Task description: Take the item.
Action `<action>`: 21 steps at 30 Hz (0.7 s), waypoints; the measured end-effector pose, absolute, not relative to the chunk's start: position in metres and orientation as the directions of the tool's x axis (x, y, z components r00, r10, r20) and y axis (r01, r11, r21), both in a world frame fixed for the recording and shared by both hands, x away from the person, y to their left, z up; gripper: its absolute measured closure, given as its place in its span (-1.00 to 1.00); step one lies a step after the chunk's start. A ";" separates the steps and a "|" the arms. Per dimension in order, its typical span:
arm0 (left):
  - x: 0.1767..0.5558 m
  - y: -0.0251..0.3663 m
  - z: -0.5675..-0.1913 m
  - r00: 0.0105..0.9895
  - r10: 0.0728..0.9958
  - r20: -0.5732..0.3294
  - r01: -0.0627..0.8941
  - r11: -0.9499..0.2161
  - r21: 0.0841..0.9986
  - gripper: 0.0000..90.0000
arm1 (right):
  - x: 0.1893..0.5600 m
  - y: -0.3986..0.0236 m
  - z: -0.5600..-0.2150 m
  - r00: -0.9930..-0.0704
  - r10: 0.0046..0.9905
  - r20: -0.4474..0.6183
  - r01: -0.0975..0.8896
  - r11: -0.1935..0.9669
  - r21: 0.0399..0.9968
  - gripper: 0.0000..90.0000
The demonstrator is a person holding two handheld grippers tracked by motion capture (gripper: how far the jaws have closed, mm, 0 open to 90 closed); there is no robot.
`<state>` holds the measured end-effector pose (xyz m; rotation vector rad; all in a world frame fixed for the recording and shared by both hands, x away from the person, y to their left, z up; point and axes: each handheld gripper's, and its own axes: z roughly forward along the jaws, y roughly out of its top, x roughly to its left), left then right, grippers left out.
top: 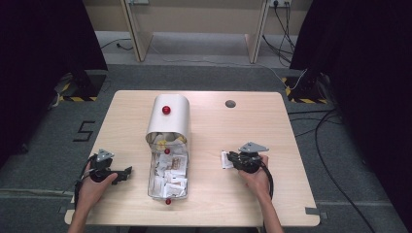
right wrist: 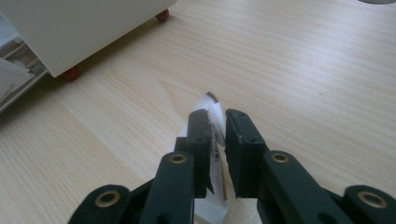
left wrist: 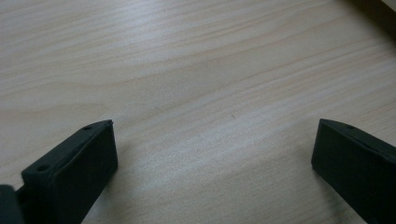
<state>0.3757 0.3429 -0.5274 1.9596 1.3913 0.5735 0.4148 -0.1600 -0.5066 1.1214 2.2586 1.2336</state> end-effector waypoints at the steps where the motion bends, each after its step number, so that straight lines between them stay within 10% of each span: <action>1: 0.376 0.343 -0.527 0.339 0.941 -0.022 0.652 -0.218 0.726 -1.00 | 0.415 -0.160 -0.506 -0.631 0.772 0.080 0.481 0.308 0.821 0.69; 21: 0.375 0.343 -0.527 0.341 0.940 -0.019 0.652 -0.222 0.725 -1.00 | 0.405 -0.163 -0.493 -0.575 0.813 0.095 0.508 0.264 0.820 -0.14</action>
